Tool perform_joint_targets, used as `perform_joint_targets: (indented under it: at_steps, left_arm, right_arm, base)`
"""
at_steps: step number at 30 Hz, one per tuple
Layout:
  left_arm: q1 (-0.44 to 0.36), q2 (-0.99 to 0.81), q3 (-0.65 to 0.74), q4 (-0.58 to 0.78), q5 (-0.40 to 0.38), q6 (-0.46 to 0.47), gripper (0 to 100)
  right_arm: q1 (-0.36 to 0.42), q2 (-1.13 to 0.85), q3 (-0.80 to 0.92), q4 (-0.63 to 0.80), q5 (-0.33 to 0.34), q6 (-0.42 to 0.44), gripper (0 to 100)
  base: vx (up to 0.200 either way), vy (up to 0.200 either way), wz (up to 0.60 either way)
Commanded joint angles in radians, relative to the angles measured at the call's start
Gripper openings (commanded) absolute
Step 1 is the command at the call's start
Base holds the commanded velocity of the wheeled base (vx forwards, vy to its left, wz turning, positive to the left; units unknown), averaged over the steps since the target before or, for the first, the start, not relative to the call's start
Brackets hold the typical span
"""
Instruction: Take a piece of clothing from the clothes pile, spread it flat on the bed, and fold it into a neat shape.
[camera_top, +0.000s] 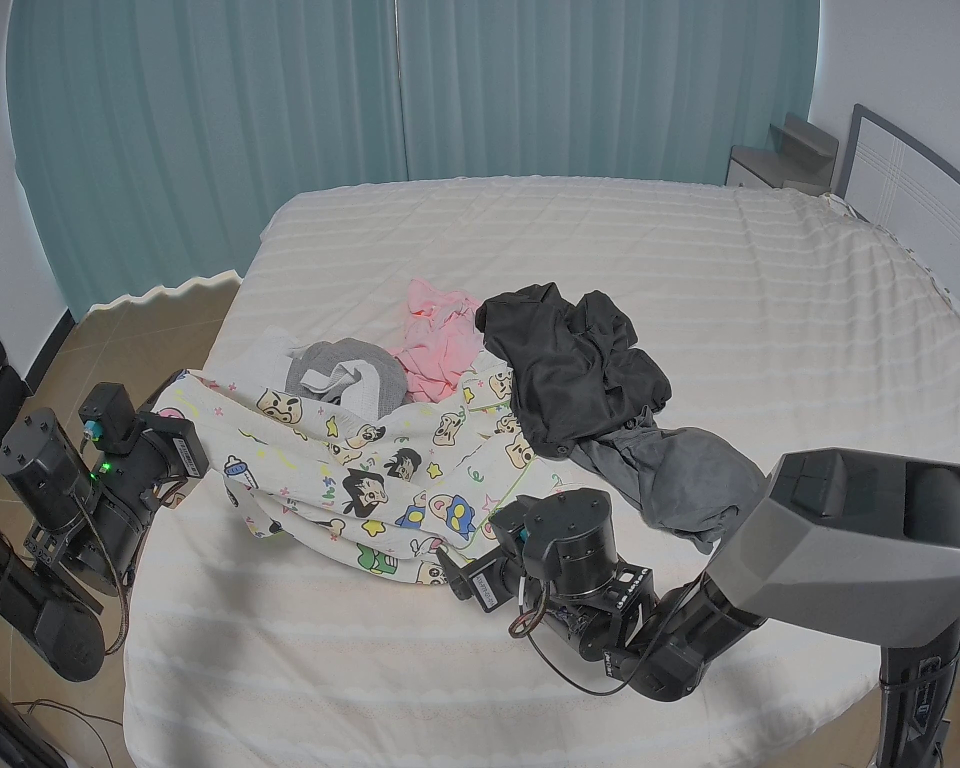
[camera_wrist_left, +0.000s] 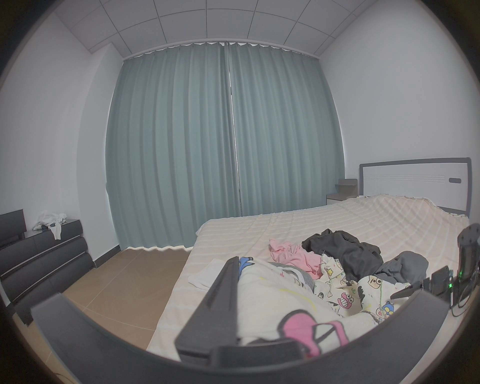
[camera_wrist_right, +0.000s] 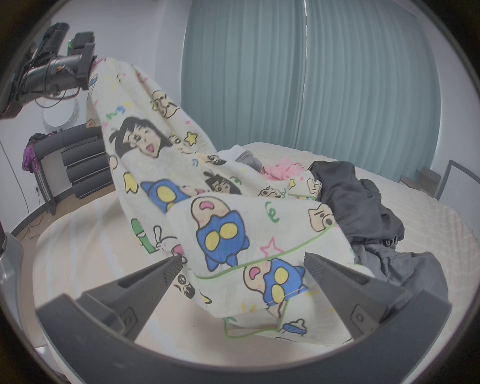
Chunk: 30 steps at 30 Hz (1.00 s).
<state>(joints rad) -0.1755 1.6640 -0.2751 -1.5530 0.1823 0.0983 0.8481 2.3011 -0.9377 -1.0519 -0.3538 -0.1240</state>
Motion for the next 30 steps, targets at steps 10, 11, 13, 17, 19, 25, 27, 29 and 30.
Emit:
perform_joint_targets:
  at_steps: [10, 11, 13, 17, 19, 25, 27, 29, 30]
  left_arm:
    - [-0.004, -0.017, 0.005, -0.007, -0.001, -0.002, 0]
    - [-0.004, -0.015, 0.004, -0.007, -0.001, -0.003, 0]
    - [-0.004, -0.015, 0.004, -0.007, 0.000, -0.006, 0]
    - [-0.004, -0.015, 0.004, -0.007, 0.000, -0.006, 0]
    - [-0.004, -0.015, 0.004, -0.006, 0.000, -0.006, 0]
    - [-0.004, -0.017, 0.002, -0.007, 0.000, -0.005, 0]
    - [-0.004, -0.017, 0.002, -0.007, 0.000, 0.000, 0]
    - [-0.004, -0.020, 0.002, -0.007, 0.000, 0.003, 0]
    - [-0.004, -0.020, 0.002, -0.007, 0.000, 0.003, 0]
  right_arm:
    - [-0.043, 0.067, -0.067, -0.030, 0.039, -0.019, 100]
    - [-0.043, 0.067, -0.069, -0.030, 0.045, -0.020, 100]
    - [-0.043, 0.066, -0.069, -0.030, 0.056, -0.023, 100]
    - [-0.043, 0.067, -0.064, -0.033, 0.073, -0.023, 0]
    - [-0.043, 0.066, -0.056, -0.034, 0.085, -0.023, 0]
    - [-0.044, 0.040, -0.010, -0.119, 0.087, -0.025, 0]
    - [-0.043, 0.005, 0.039, -0.146, 0.087, -0.025, 0]
    - [-0.041, -0.035, 0.094, -0.165, 0.087, -0.023, 0]
    - [-0.041, -0.035, 0.094, -0.165, 0.087, -0.023, 0]
  base:
    - [0.000, 0.000, 0.00]
    - [0.000, 0.000, 0.00]
    - [0.000, 0.000, 0.00]
    - [0.000, 0.000, 0.00]
    - [0.000, 0.000, 0.00]
    - [0.000, 0.000, 0.00]
    - [0.000, 0.000, 0.00]
    - [0.000, 0.000, 0.00]
    - [0.000, 0.000, 0.00]
